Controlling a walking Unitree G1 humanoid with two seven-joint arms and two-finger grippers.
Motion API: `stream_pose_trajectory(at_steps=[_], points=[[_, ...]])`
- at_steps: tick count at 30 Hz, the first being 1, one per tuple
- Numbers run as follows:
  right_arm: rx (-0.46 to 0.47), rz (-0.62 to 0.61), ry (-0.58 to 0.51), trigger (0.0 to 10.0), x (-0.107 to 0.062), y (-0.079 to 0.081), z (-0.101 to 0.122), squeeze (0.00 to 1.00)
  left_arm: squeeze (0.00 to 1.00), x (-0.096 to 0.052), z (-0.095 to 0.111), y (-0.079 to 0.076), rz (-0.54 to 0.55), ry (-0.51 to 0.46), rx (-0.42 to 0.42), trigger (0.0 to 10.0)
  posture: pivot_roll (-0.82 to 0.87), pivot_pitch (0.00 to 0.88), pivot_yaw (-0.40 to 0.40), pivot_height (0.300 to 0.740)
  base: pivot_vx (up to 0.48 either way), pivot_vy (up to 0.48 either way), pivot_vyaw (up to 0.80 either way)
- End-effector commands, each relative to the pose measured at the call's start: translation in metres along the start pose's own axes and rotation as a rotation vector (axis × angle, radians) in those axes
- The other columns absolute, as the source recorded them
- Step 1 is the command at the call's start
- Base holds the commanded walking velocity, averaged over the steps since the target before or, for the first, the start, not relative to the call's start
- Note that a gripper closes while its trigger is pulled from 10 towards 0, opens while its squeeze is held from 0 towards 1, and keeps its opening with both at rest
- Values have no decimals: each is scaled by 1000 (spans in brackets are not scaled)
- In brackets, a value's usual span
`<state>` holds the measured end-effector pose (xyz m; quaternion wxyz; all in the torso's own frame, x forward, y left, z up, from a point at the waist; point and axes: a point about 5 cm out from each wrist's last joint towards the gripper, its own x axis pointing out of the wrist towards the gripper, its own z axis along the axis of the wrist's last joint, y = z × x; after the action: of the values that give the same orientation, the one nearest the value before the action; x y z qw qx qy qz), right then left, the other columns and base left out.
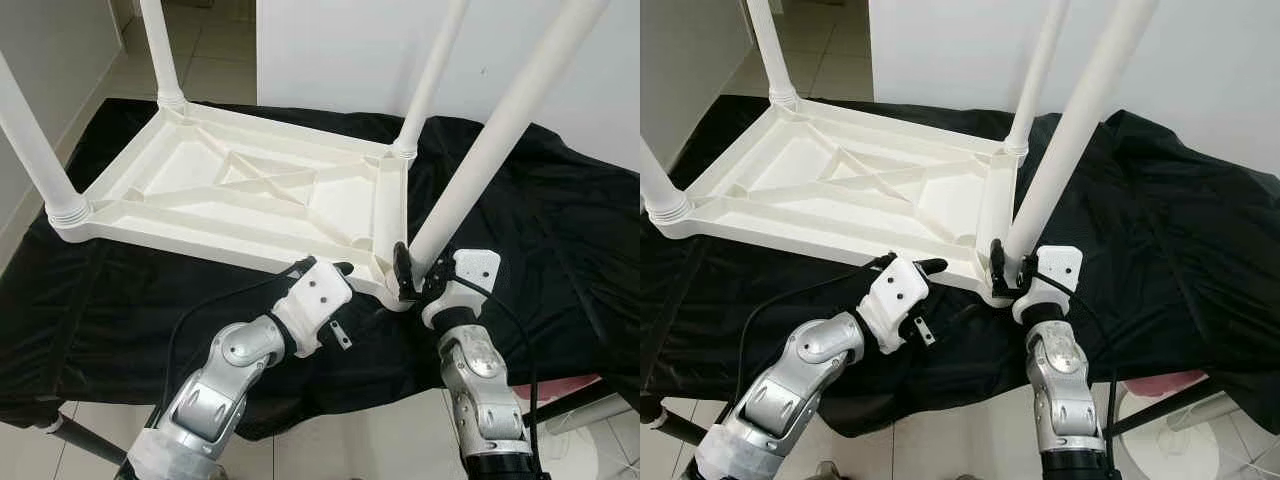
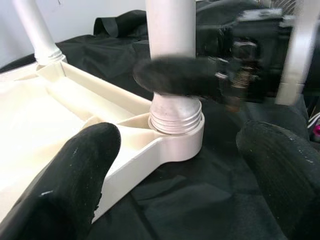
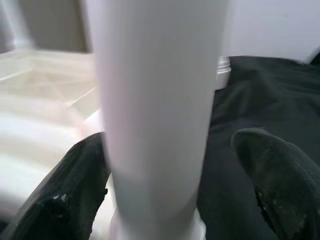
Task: Building children table
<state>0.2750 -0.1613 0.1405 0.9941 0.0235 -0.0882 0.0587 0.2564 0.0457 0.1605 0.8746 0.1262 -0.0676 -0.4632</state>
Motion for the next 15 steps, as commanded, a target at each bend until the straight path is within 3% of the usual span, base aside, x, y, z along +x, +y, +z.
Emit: stream_pose_trajectory(at_steps=[1, 8, 15], points=[[22, 37, 3, 10000, -5, -6, -2, 0, 0, 0, -2, 3, 18, 4, 12, 10000, -12, 70, -102, 740, 0, 0, 0], [-7, 153, 24, 10000, -8, -14, -4, 0, 0, -5, -1, 10, 20, 13, 17, 10000, -19, 105, -83, 740, 0, 0, 0], [-62, 298, 53, 10000, 1, -23, -6, 0, 0, -6, 0, 2, -15, -2, 34, 10000, -13, 118, -84, 740, 0, 0, 0]])
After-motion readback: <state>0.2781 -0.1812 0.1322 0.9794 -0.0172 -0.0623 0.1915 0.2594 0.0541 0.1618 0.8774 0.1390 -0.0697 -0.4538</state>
